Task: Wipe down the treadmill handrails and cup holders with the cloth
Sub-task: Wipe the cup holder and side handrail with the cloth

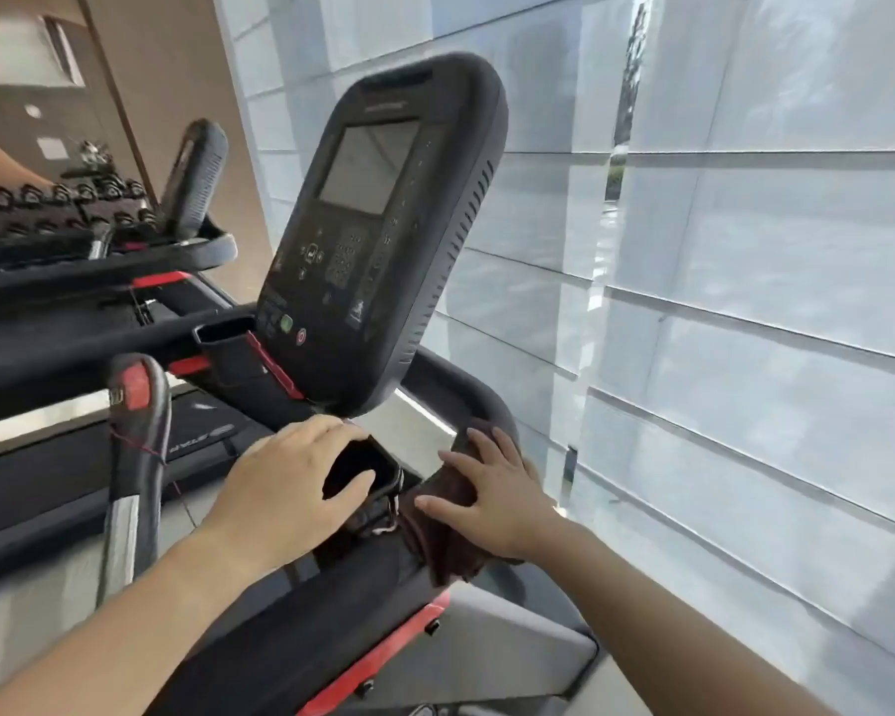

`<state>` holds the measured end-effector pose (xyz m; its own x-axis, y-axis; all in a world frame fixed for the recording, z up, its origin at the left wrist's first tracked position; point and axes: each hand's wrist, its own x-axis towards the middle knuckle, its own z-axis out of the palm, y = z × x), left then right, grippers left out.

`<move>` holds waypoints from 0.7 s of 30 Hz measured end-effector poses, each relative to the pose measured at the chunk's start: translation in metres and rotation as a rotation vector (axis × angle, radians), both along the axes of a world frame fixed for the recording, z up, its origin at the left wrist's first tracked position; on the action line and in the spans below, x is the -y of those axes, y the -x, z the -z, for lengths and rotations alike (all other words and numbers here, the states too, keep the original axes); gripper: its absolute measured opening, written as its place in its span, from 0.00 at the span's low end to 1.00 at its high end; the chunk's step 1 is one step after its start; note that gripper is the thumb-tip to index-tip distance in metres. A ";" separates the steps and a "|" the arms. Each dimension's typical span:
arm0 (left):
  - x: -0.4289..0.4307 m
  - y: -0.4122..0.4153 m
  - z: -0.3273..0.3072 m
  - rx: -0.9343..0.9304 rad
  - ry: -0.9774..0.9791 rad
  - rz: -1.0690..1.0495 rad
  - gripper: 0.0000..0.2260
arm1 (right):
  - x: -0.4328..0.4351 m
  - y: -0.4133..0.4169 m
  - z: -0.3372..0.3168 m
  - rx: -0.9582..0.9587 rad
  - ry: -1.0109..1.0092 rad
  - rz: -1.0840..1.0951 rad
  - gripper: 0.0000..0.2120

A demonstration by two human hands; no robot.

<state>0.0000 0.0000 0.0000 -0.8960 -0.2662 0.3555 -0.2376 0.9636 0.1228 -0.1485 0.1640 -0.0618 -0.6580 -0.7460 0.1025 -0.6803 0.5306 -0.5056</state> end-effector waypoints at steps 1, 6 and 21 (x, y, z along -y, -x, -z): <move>0.007 -0.001 0.002 -0.003 -0.012 0.018 0.26 | 0.001 -0.007 0.003 -0.031 -0.002 0.025 0.31; 0.033 -0.007 0.016 -0.002 -0.013 0.091 0.28 | -0.009 -0.046 0.025 -0.070 0.222 0.149 0.26; 0.073 -0.027 0.034 0.071 -0.079 0.210 0.19 | 0.024 -0.090 0.030 -0.096 0.380 0.438 0.17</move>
